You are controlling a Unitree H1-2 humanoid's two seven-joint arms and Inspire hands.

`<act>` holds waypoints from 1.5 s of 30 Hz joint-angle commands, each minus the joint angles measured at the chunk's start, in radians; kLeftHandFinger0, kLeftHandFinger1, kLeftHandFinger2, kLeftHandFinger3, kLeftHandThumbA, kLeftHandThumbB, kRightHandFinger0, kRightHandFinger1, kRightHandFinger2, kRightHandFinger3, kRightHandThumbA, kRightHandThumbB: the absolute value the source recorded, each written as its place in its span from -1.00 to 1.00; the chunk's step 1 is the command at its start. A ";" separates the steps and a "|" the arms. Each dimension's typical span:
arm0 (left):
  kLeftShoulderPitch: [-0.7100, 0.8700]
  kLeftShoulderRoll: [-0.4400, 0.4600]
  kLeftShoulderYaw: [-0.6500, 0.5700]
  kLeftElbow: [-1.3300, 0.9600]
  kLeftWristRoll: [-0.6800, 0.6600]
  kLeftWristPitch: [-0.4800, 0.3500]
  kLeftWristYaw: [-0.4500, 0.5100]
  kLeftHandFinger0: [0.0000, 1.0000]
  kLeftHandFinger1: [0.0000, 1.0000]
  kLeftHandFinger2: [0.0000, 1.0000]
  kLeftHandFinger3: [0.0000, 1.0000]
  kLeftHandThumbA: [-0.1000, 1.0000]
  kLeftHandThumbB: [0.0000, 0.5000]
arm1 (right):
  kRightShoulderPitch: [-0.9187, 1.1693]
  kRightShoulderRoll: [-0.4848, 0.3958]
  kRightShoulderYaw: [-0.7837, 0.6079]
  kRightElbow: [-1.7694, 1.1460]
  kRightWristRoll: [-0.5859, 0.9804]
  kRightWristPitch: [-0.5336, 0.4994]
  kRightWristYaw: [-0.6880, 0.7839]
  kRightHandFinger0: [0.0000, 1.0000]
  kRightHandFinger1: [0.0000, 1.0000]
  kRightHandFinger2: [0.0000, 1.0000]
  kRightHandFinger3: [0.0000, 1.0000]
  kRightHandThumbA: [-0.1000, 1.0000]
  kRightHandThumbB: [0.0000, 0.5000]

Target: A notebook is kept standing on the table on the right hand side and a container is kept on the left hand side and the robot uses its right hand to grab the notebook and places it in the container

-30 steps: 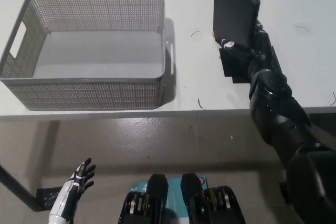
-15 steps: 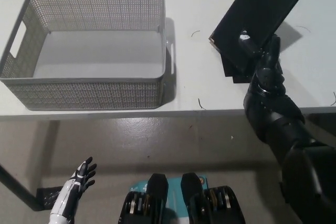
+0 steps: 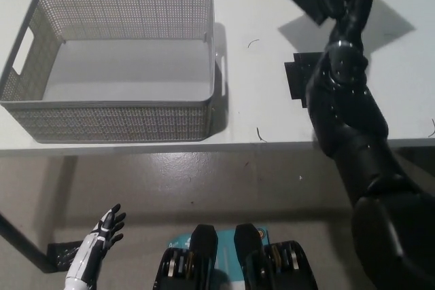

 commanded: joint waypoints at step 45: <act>-0.028 0.041 -0.037 0.001 0.037 -0.035 -0.006 1.00 1.00 1.00 1.00 1.00 -0.52 | -0.208 0.128 0.356 0.193 -0.177 -0.050 0.401 1.00 1.00 1.00 1.00 0.95 1.00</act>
